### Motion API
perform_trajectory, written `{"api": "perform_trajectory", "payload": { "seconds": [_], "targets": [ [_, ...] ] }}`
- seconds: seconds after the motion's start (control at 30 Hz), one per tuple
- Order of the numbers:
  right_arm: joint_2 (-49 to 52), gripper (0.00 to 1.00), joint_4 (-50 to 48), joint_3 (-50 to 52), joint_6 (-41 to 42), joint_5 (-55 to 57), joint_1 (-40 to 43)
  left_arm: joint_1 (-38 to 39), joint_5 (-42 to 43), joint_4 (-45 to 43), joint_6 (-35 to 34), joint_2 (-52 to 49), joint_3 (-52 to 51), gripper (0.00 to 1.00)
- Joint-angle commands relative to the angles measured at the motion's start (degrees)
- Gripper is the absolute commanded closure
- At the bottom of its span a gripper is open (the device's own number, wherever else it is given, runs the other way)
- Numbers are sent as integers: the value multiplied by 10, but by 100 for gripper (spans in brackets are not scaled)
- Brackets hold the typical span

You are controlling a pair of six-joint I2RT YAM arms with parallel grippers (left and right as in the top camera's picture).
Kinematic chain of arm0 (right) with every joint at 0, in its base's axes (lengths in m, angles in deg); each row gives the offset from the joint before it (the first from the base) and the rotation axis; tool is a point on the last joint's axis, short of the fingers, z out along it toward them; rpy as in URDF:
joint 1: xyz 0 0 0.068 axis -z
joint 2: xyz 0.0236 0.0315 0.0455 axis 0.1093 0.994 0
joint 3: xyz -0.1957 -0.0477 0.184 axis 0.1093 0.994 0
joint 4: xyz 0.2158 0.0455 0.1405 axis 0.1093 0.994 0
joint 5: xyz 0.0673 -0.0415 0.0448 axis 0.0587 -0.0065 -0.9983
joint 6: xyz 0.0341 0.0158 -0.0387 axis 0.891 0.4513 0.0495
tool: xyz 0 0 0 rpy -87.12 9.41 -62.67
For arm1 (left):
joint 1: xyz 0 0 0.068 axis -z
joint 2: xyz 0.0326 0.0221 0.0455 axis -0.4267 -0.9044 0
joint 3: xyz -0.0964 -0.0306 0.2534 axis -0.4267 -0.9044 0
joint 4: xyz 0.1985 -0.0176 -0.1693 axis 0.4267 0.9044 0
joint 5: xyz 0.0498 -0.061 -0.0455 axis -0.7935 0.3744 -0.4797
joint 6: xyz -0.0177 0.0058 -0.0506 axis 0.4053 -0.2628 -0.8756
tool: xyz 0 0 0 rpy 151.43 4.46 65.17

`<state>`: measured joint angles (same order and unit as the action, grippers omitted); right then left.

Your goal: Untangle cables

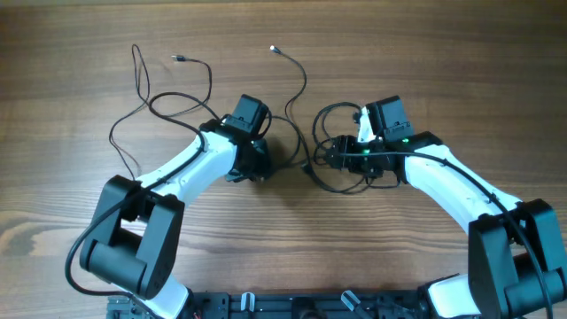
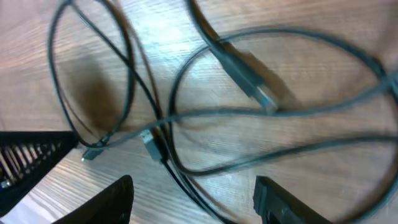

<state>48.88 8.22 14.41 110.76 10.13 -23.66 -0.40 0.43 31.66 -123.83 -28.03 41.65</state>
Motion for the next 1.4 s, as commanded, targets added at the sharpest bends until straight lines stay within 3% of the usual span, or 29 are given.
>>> {"api": "perform_trajectory", "payload": {
  "seconds": [0.0, 0.07, 0.13, 0.3, 0.4, 0.53, 0.67, 0.7, 0.73, 0.83, 0.93, 1.2, 1.3, 1.37],
  "targets": [
    [4, 40, 17, 5, 95, -7, -2, -2, -23, -5, 0, -5, -2, 55],
    [4, 43, 16, 5, 106, -5, -3, -2, -23, -9, 0, -5, -2, 53],
    [4, 54, 13, 5, 150, 37, -3, -2, -23, -18, 0, -5, -2, 53],
    [4, 78, -2, 5, 194, 83, -12, -2, -23, -19, 0, -5, -2, 68],
    [4, 80, -17, 5, 201, 129, -36, -2, -23, -19, 0, -5, -2, 69],
    [4, 64, -17, 6, 229, 152, -62, -2, -23, -18, 0, -5, -4, 67],
    [5, 64, -39, 29, 286, 177, -68, -2, -23, -19, 0, -5, -4, 67],
    [5, 75, -56, 38, 285, 177, -68, -2, -23, -19, 0, -5, -4, 67],
    [5, 96, -68, 43, 283, 181, -68, -2, -23, -19, 0, -5, -4, 67],
    [5, 96, -78, 43, 229, 178, -68, -2, -23, -20, 0, -5, -4, 66],
    [-14, 95, -72, 15, 127, 89, -66, -2, -23, -20, 0, -5, -4, 67],
    [-212, 95, 51, -179, -33, 54, -65, -2, -32, -19, 0, -5, -4, 68],
    [-249, 96, 17, -226, -87, 61, -65, -2, -32, -19, 0, -5, -4, 67],
    [-275, 95, -49, -236, -125, 129, -65, -2, -32, -19, 0, -5, -4, 67]
  ]
}}
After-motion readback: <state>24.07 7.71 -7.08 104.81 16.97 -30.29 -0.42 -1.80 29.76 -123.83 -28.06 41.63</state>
